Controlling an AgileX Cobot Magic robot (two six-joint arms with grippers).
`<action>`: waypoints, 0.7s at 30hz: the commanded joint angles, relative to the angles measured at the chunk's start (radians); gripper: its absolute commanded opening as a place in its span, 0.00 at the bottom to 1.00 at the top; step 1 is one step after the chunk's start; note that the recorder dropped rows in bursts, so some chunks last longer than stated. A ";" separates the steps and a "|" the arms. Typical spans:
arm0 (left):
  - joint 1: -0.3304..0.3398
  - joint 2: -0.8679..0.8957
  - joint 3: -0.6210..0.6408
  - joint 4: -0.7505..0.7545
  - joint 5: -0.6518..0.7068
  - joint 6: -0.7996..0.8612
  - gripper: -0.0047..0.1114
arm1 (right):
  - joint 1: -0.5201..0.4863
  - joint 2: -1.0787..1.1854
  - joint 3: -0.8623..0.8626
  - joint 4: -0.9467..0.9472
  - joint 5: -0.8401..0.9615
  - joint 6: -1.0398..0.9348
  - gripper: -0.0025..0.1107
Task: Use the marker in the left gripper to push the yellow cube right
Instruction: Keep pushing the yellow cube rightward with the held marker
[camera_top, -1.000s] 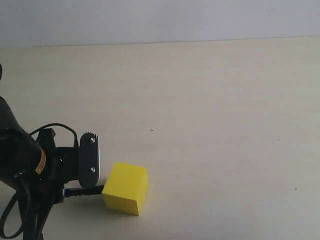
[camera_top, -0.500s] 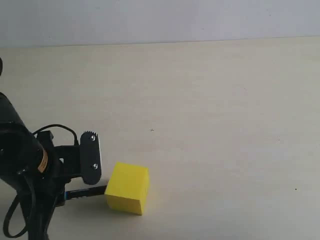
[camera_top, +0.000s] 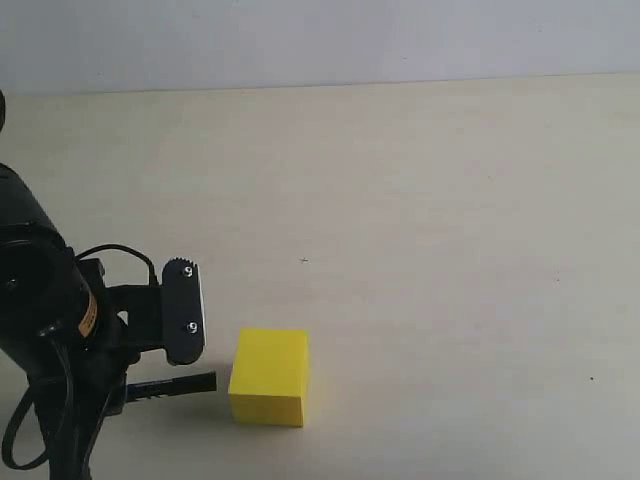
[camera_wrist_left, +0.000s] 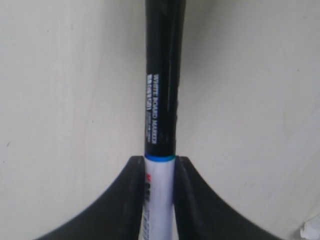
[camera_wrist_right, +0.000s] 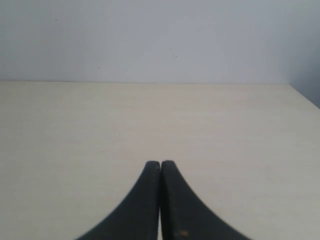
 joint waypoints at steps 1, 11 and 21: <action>-0.015 0.010 -0.006 -0.072 -0.074 0.047 0.04 | -0.006 -0.005 0.004 0.001 -0.005 -0.001 0.02; -0.053 0.032 -0.040 -0.051 -0.049 0.073 0.04 | -0.006 -0.005 0.004 0.001 -0.005 0.001 0.02; -0.053 0.052 -0.042 0.001 -0.174 0.029 0.04 | -0.006 -0.005 0.004 0.001 -0.005 -0.001 0.02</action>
